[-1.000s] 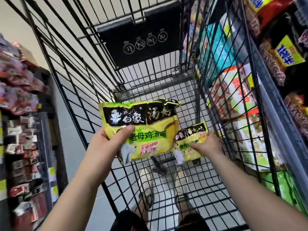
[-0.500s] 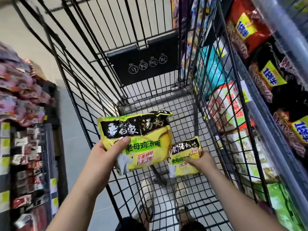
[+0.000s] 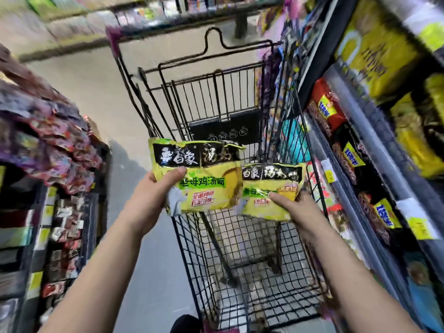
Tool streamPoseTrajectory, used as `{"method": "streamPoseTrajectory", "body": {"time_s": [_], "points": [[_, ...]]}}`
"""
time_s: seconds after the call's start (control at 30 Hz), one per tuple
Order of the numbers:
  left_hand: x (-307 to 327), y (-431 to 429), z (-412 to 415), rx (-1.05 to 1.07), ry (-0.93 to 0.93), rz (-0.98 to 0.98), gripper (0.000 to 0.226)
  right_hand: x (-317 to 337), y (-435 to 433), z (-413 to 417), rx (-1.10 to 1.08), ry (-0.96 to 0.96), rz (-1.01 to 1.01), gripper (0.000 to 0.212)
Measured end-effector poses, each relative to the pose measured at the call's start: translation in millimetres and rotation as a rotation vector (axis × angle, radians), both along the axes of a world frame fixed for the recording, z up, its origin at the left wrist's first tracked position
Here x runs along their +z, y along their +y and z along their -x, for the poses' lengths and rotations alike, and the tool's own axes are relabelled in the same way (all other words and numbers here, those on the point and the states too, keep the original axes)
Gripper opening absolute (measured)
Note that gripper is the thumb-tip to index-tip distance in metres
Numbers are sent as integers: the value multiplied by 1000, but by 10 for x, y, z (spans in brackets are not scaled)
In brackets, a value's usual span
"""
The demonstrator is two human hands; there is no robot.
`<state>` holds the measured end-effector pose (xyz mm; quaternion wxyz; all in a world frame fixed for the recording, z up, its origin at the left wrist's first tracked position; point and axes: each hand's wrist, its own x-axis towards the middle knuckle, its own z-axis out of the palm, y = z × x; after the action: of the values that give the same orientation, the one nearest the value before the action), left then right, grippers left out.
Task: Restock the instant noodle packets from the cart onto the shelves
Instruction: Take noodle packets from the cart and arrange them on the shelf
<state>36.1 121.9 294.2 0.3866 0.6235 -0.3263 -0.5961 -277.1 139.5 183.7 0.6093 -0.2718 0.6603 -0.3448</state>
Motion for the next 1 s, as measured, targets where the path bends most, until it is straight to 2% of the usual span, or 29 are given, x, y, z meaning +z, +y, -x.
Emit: {"method": "streamPoseTrajectory", "body": {"time_s": [0.07, 0.1, 0.13, 0.2, 0.3, 0.4, 0.43, 0.5, 0.6, 0.73, 0.87, 0.93, 1.0], "points": [[262, -47, -9, -30, 13, 63, 57, 435, -119, 19, -10, -50, 70, 49], [394, -66, -11, -48, 8, 103, 60, 655, -171, 23, -11, -70, 115, 37], [531, -77, -23, -63, 10, 136, 68, 866, -205, 31, -6, -87, 152, 34], [775, -121, -58, -70, 41, 189, 87, 1310, -227, 62, -12, -103, 218, 37], [1089, -167, -115, -65, 55, 270, 72, 1895, -142, 116, -31, -96, 318, 64], [1410, -131, -101, -60, 57, 328, 64, 2400, 6, 175, -78, -116, 445, 38], [1500, -124, -95, -92, 53, 360, 65, 2563, 78, 172, -86, -114, 469, 36], [1679, -64, -54, -149, 65, 425, 53, 2798, 224, 199, -85, -117, 532, 42], [1815, -9, -18, -196, 123, 477, 43, 2994, 367, 221, -70, -120, 581, 43], [1947, 75, 54, -205, 155, 507, 11, 3142, 516, 257, -73, -133, 636, 49], [2030, 126, 160, -201, 119, 504, 21, 3194, 597, 356, -100, -140, 658, 70], [2050, 129, 204, -205, 108, 502, 25, 3183, 631, 434, -103, -155, 667, 63], [2062, 129, 259, -219, 101, 506, 20, 3163, 687, 499, -121, -167, 668, 54]]}}
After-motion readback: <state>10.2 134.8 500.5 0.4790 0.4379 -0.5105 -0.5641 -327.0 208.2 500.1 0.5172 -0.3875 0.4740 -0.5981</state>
